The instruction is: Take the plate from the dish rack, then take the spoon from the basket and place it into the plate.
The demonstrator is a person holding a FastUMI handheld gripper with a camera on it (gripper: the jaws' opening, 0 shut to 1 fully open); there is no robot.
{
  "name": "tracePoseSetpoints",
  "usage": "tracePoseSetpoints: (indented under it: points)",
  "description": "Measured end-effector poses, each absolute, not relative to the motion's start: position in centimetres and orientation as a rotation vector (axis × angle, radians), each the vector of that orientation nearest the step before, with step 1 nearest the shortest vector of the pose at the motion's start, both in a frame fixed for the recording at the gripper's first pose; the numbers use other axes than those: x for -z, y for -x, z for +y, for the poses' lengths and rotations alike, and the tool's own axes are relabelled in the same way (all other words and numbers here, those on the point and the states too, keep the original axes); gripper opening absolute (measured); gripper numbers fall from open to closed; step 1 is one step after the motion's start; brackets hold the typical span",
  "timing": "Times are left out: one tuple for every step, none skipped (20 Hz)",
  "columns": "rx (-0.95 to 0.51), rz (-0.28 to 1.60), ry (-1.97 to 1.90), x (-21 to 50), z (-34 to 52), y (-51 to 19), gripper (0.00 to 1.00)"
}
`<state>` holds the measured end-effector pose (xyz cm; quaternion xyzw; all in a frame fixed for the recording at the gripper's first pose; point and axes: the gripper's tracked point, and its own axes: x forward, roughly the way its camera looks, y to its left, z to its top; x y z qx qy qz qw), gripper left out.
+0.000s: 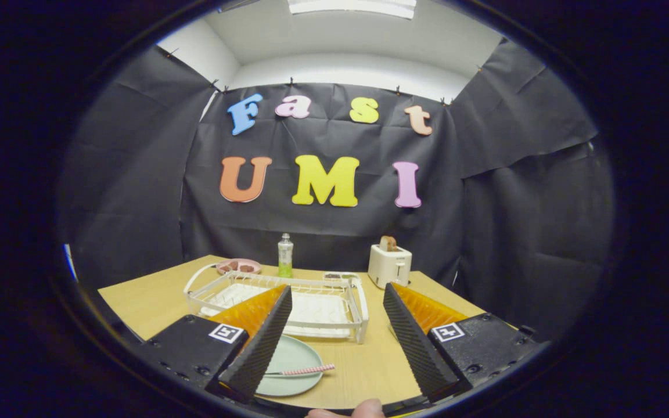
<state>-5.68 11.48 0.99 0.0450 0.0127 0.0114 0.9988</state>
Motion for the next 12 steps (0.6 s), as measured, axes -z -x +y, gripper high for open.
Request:
tracePoseSetpoints:
  points:
    - [-0.026, 0.012, -0.1, -1.3, 12.0, 5.8, 1.0]
    - [-0.036, 0.004, -0.118, -1.7, 12.5, 5.8, 1.0]
    - [-0.041, -0.004, -0.134, -2.0, 13.0, 5.7, 1.0]
    - [-0.041, -0.016, -0.142, -2.5, 13.1, 5.7, 1.0]
    - [-0.038, -0.024, -0.141, -2.7, 13.2, 5.7, 1.0]
    - [-0.041, -0.02, -0.136, -2.4, 13.6, 5.6, 1.0]
    - [-0.044, -0.012, -0.128, -2.2, 13.9, 5.5, 1.0]
    - [-0.046, -0.002, -0.123, -2.1, 14.1, 5.3, 1.0]
    - [-0.048, 0.006, -0.124, -2.0, 14.2, 5.3, 1.0]
    - [-0.049, 0.013, -0.129, -2.0, 14.2, 5.3, 1.0]
    - [-0.052, 0.018, -0.134, -2.1, 14.3, 5.3, 1.0]
    - [-0.051, 0.018, -0.134, -2.0, 14.3, 5.3, 1.0]
